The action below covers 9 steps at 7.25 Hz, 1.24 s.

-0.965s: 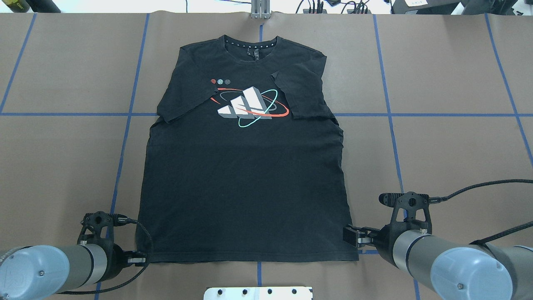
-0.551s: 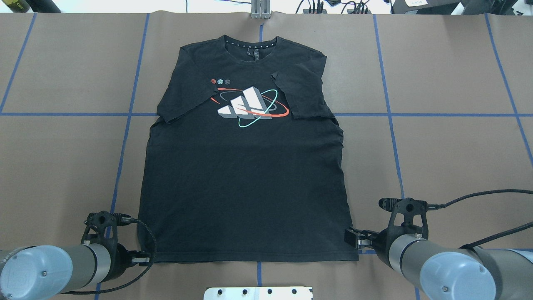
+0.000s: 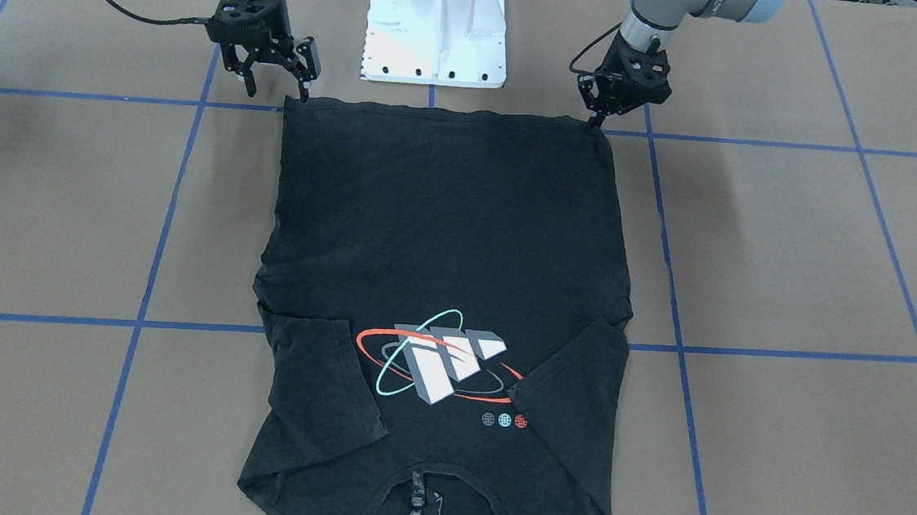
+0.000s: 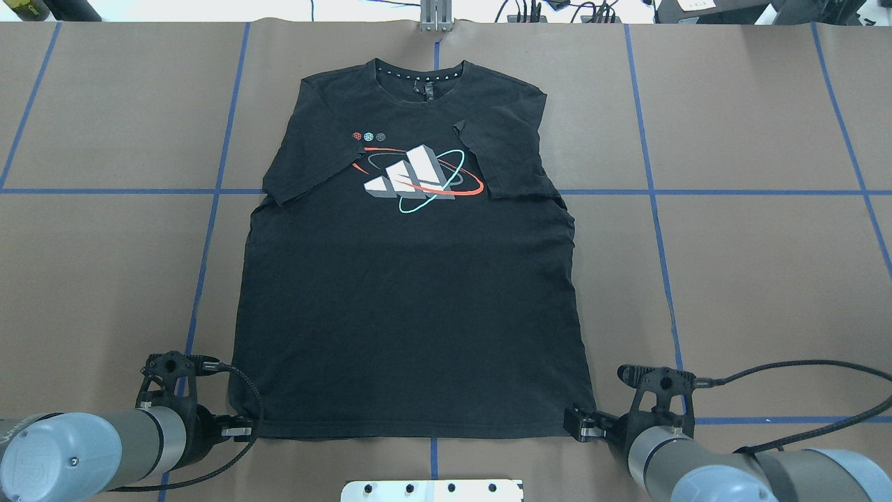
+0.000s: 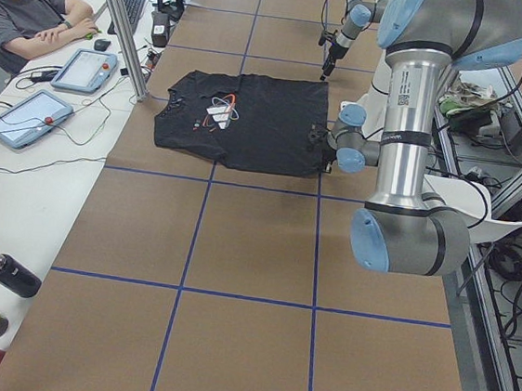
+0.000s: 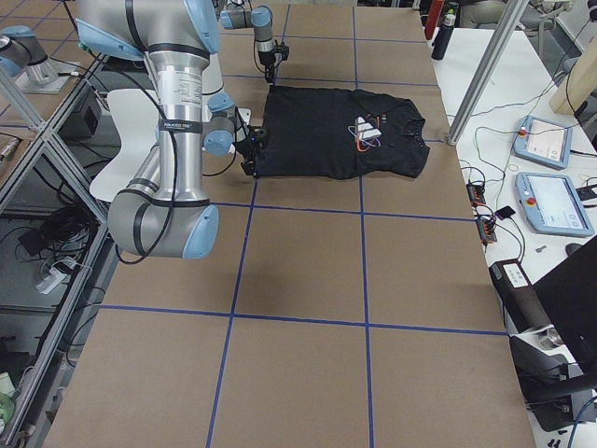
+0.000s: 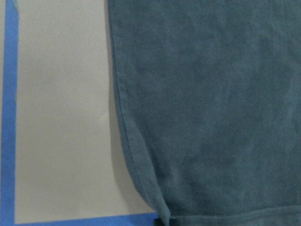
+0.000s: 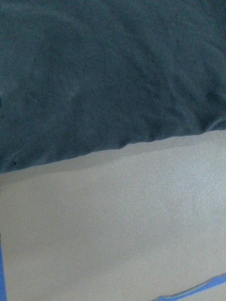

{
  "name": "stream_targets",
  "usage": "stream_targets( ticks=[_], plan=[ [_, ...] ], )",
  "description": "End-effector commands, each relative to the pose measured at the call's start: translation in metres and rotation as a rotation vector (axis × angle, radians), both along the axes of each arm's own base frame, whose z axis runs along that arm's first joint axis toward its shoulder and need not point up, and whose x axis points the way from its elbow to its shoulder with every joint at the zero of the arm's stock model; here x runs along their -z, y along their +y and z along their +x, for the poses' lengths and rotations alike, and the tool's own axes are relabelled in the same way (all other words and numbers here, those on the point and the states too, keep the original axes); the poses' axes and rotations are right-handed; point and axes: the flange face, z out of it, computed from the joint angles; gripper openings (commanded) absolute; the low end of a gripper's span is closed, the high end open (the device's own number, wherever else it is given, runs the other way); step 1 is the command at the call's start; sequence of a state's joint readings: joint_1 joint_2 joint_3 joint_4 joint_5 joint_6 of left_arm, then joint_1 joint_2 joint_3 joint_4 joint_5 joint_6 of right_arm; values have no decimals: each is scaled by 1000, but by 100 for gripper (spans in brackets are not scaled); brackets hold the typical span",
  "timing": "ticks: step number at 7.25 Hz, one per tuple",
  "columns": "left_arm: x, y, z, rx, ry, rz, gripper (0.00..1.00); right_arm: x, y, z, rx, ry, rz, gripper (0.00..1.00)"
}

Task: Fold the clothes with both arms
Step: 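Grasp the hem corners nearest the robot with both grippers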

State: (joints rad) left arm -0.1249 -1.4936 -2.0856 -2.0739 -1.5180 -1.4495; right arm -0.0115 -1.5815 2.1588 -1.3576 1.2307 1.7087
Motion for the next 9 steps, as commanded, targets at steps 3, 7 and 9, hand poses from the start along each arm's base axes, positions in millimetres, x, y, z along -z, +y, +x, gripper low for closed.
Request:
stream_targets(
  ticks=[3,7,9],
  plan=[
    [4,-3,-2,27,4,22,0,-13,23,-16,-4,8,-20,58],
    [5,-3,-3,28,6,23,0,-9,30,-20,7,2,-22,31],
    [5,-4,-3,29,7,23,0,-8,29,-20,8,1,-22,8]
  ],
)
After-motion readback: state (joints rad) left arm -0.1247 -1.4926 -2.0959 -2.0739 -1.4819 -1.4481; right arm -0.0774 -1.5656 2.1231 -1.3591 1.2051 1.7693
